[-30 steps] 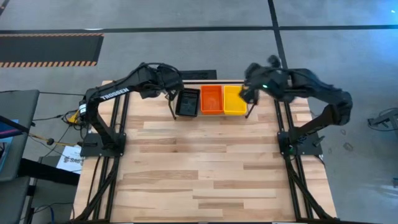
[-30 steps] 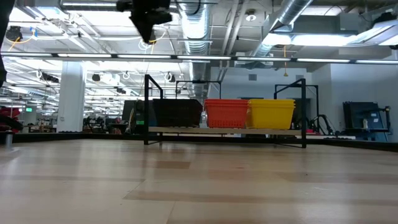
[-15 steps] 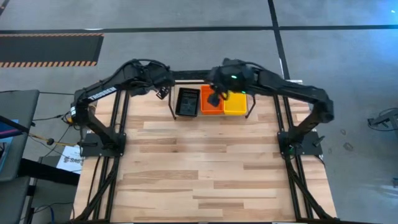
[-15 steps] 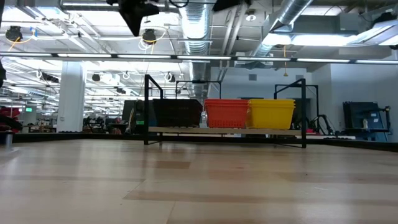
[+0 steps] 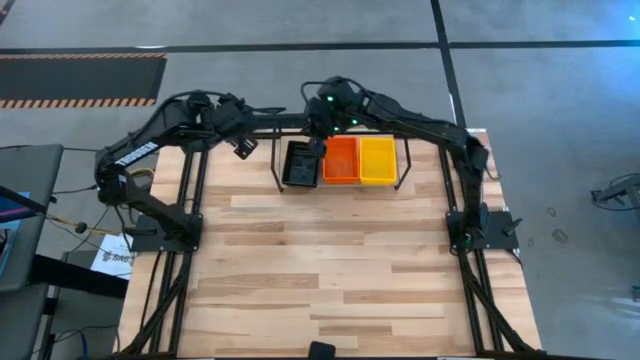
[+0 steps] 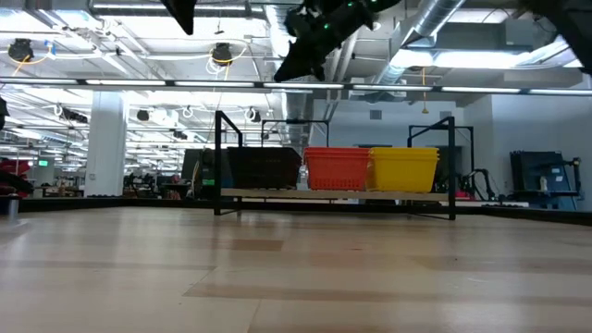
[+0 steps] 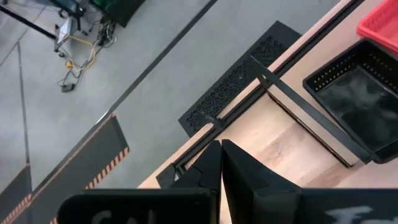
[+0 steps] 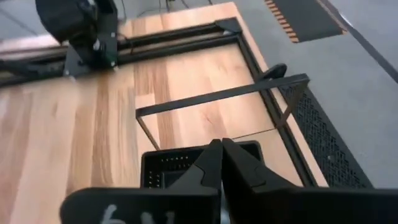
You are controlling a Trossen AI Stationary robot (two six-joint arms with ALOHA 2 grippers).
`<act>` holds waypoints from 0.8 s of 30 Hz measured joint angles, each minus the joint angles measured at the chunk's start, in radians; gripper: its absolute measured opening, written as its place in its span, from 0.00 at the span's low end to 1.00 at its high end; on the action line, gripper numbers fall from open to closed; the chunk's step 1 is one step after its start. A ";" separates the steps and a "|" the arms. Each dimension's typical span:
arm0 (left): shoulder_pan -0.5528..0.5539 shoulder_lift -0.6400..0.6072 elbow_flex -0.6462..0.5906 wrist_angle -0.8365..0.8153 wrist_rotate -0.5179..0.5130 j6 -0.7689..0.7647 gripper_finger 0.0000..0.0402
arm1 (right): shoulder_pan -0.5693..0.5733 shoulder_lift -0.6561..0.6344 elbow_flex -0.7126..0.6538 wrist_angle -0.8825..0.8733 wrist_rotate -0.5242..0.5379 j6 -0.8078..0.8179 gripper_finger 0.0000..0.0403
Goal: Stack baskets on shelf by color
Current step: Stack the black bin on top of the other black bin on the shelf
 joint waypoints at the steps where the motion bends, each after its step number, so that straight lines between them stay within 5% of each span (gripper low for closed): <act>1: 0.000 -0.005 0.000 0.000 -0.001 0.001 0.00 | 0.000 0.019 0.030 -0.022 0.000 -0.017 0.08; 14: 0.004 -0.052 0.000 0.000 -0.012 0.018 0.00 | -0.035 0.336 0.394 -0.384 0.005 -0.074 0.30; 24: 0.004 -0.052 0.000 0.000 -0.001 0.018 0.00 | -0.049 0.401 0.396 -0.457 0.056 -0.176 0.40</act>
